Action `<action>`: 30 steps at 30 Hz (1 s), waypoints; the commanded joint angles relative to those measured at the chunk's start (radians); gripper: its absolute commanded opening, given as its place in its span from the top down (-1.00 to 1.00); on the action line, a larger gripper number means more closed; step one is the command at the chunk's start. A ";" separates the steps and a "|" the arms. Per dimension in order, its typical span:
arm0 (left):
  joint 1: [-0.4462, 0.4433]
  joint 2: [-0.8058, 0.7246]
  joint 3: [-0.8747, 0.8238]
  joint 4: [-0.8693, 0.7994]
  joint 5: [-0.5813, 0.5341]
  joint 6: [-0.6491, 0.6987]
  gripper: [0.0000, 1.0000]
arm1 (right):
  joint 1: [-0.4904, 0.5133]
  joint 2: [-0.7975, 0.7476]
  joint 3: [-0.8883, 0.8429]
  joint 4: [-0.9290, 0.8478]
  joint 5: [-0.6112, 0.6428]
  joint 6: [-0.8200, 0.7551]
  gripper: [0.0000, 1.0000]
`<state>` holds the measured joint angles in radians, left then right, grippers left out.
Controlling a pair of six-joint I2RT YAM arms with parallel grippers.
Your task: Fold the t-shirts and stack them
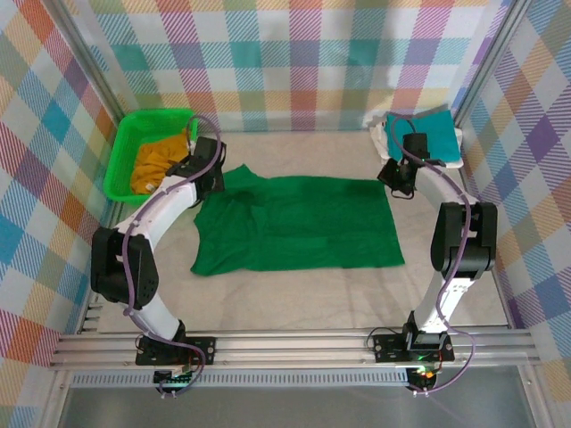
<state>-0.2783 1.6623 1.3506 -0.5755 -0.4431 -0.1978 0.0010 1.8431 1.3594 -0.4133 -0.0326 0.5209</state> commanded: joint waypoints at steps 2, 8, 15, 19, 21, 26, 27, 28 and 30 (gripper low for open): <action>-0.008 -0.063 0.004 -0.024 -0.065 -0.019 1.00 | -0.010 -0.055 0.018 -0.011 0.021 0.014 1.00; -0.012 -0.126 -0.059 -0.029 -0.031 -0.040 1.00 | -0.018 -0.110 -0.044 -0.005 0.000 0.038 1.00; -0.038 -0.137 -0.069 -0.083 -0.009 -0.075 1.00 | -0.018 -0.141 -0.077 -0.033 -0.029 0.044 1.00; -0.039 -0.146 -0.122 -0.093 0.001 -0.110 1.00 | -0.021 -0.150 -0.120 -0.034 -0.029 0.050 1.00; -0.039 -0.147 -0.152 -0.092 0.010 -0.120 1.00 | -0.022 -0.141 -0.144 -0.029 -0.034 0.056 1.00; -0.041 -0.154 -0.192 -0.090 0.034 -0.138 1.00 | -0.031 -0.145 -0.208 -0.033 -0.021 0.070 1.00; -0.041 -0.153 -0.194 -0.085 0.050 -0.136 1.00 | -0.033 -0.148 -0.218 -0.033 -0.014 0.070 1.00; -0.041 -0.149 -0.194 -0.076 0.073 -0.129 1.00 | -0.036 -0.151 -0.230 -0.036 -0.011 0.072 1.00; -0.043 -0.128 -0.185 -0.070 0.104 -0.109 1.00 | -0.040 -0.155 -0.255 -0.033 0.001 0.078 1.00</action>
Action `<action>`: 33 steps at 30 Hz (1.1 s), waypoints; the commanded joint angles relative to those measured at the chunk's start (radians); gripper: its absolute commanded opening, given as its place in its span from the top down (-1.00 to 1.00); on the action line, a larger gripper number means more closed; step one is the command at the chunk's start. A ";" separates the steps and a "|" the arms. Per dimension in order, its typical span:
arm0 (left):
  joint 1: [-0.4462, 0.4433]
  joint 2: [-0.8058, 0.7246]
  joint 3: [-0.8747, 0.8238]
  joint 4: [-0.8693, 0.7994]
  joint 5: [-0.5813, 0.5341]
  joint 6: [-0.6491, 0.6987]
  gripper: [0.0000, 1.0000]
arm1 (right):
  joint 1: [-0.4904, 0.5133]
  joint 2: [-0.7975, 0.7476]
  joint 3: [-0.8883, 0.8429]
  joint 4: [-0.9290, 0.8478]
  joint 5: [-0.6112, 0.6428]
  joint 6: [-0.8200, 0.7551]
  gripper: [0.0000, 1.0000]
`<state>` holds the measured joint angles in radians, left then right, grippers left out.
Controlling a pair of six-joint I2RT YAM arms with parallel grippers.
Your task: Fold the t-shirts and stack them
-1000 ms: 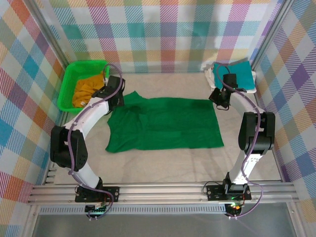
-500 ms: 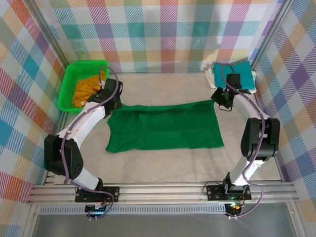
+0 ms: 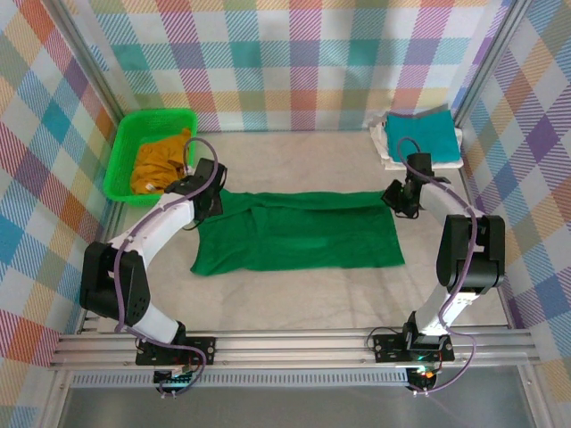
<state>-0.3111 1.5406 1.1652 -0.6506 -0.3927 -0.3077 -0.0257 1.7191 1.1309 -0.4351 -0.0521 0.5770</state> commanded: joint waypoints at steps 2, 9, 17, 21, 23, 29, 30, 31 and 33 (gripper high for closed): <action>-0.014 0.040 0.033 0.003 0.073 0.041 0.94 | -0.015 -0.015 -0.042 0.000 0.025 0.024 0.94; -0.016 0.268 0.254 -0.023 0.078 0.119 0.23 | -0.016 0.024 -0.044 0.010 -0.036 0.042 0.55; -0.016 0.549 0.570 -0.090 0.114 0.242 0.02 | -0.017 -0.079 -0.055 0.004 0.006 0.005 0.29; -0.014 0.667 0.692 -0.156 0.127 0.275 0.02 | -0.017 -0.120 -0.082 0.048 -0.017 0.012 0.25; -0.014 0.698 0.720 -0.168 0.130 0.272 0.02 | -0.016 -0.123 -0.085 0.056 -0.022 0.012 0.25; -0.013 0.746 0.729 -0.157 0.176 0.263 0.03 | -0.015 -0.114 -0.088 0.065 -0.021 0.004 0.24; -0.013 0.750 0.728 -0.152 0.189 0.266 0.04 | -0.016 -0.112 -0.089 0.067 -0.024 0.005 0.24; -0.013 0.755 0.727 -0.142 0.204 0.265 0.05 | -0.016 -0.110 -0.089 0.070 -0.025 0.004 0.24; -0.013 0.766 0.731 -0.132 0.227 0.265 0.07 | -0.015 -0.101 -0.089 0.071 -0.025 0.003 0.24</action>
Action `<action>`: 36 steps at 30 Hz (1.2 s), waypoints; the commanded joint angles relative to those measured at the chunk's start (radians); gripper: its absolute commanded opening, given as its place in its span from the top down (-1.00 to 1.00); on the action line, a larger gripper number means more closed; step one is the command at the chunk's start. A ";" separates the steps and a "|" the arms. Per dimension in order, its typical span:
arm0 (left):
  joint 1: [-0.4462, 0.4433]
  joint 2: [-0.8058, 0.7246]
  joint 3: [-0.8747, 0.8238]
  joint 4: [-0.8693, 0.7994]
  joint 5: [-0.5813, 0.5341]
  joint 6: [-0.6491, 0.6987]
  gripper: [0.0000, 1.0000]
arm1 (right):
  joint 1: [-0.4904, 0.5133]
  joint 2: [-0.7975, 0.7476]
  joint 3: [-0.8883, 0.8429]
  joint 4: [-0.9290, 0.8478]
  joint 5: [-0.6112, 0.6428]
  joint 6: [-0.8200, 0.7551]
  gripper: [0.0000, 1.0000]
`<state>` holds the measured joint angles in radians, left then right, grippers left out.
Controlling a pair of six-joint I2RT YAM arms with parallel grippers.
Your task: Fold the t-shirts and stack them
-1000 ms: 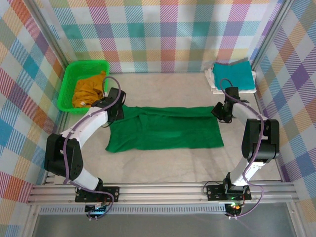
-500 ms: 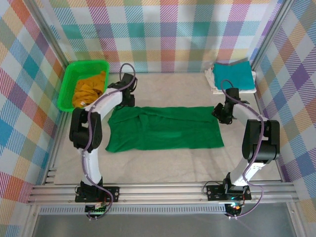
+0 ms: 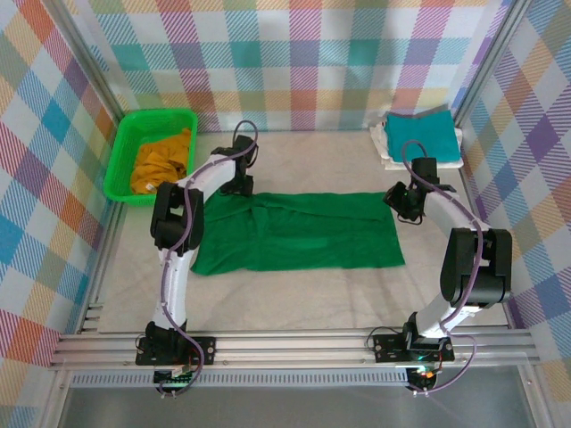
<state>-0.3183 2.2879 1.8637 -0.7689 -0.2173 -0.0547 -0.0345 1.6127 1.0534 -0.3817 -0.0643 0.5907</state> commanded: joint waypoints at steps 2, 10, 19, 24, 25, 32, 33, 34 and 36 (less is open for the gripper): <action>-0.004 0.033 0.037 -0.008 0.060 0.011 0.13 | -0.008 0.008 -0.012 0.019 -0.015 -0.011 0.24; -0.004 0.003 0.030 -0.018 0.019 -0.003 0.86 | -0.006 0.009 -0.009 0.019 -0.015 -0.011 0.23; -0.010 -0.126 0.025 -0.077 -0.047 -0.055 1.00 | -0.005 0.008 0.003 0.014 -0.023 -0.008 0.23; -0.021 -0.173 0.004 -0.097 -0.057 -0.065 0.98 | -0.006 0.012 0.003 0.014 -0.029 -0.010 0.22; -0.022 -0.173 0.002 -0.102 -0.065 -0.066 0.92 | -0.005 0.013 0.003 0.015 -0.030 -0.009 0.23; -0.022 -0.153 -0.020 -0.094 -0.083 -0.066 0.31 | -0.006 0.021 0.000 0.020 -0.046 -0.010 0.22; -0.022 -0.151 -0.023 -0.092 -0.083 -0.066 0.24 | -0.007 0.020 0.000 0.018 -0.048 -0.009 0.22; -0.022 -0.148 -0.024 -0.089 -0.079 -0.064 0.25 | -0.005 0.020 0.000 0.018 -0.049 -0.011 0.22; -0.022 -0.143 -0.035 -0.068 -0.045 -0.053 0.17 | -0.005 0.019 -0.001 0.020 -0.058 -0.014 0.22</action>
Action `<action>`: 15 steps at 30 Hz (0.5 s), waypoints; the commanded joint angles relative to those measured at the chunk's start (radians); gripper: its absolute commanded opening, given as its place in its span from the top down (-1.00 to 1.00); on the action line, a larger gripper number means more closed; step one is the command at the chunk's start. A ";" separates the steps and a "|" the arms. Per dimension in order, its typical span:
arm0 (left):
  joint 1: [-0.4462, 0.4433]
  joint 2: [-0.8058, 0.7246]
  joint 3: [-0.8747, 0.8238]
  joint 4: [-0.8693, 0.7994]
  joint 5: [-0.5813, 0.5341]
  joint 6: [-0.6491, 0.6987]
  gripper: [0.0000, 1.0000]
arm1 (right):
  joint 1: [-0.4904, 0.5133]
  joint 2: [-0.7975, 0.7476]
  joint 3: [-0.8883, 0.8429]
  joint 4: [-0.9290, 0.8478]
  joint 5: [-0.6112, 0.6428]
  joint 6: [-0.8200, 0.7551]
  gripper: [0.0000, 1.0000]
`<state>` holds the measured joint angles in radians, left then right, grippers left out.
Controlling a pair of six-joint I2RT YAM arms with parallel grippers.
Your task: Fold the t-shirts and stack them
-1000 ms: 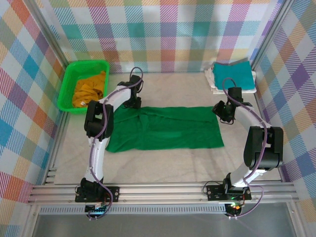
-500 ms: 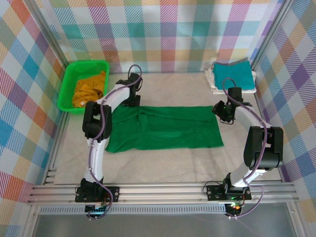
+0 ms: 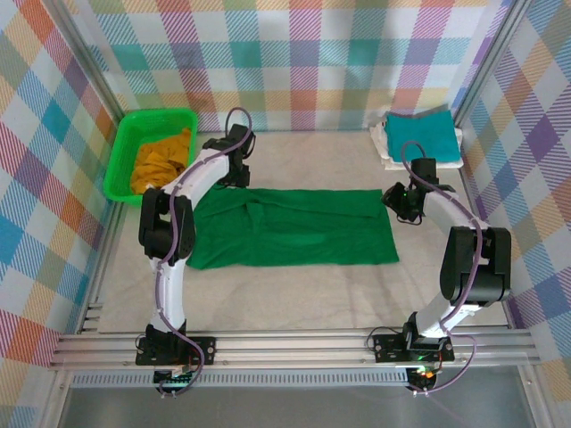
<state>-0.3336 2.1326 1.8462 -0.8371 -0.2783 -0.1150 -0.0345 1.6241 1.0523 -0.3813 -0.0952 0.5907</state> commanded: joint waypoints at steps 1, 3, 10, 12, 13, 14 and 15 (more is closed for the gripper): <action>-0.007 0.017 -0.028 0.018 0.030 0.012 0.17 | -0.005 0.008 0.001 0.023 -0.041 -0.021 0.21; -0.002 0.039 -0.024 0.028 0.038 0.015 0.11 | 0.000 0.009 0.006 0.025 -0.077 -0.039 0.17; 0.027 0.138 0.055 0.023 0.043 0.031 0.06 | 0.043 -0.019 -0.008 0.054 -0.120 -0.098 -0.06; 0.029 0.165 0.082 0.019 0.043 0.037 0.08 | 0.046 -0.029 -0.018 0.065 -0.120 -0.098 -0.06; 0.031 0.176 0.087 0.025 0.043 0.038 0.10 | 0.046 -0.033 -0.018 0.067 -0.121 -0.098 -0.07; 0.034 0.185 0.091 0.029 0.049 0.037 0.11 | 0.046 -0.035 -0.018 0.065 -0.121 -0.098 -0.07; 0.037 0.194 0.098 0.030 0.052 0.035 0.17 | 0.047 -0.035 -0.017 0.062 -0.120 -0.099 -0.07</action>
<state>-0.3134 2.3093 1.8984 -0.8078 -0.2417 -0.0906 0.0078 1.6215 1.0470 -0.3405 -0.1928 0.5179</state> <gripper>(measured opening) 0.428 0.533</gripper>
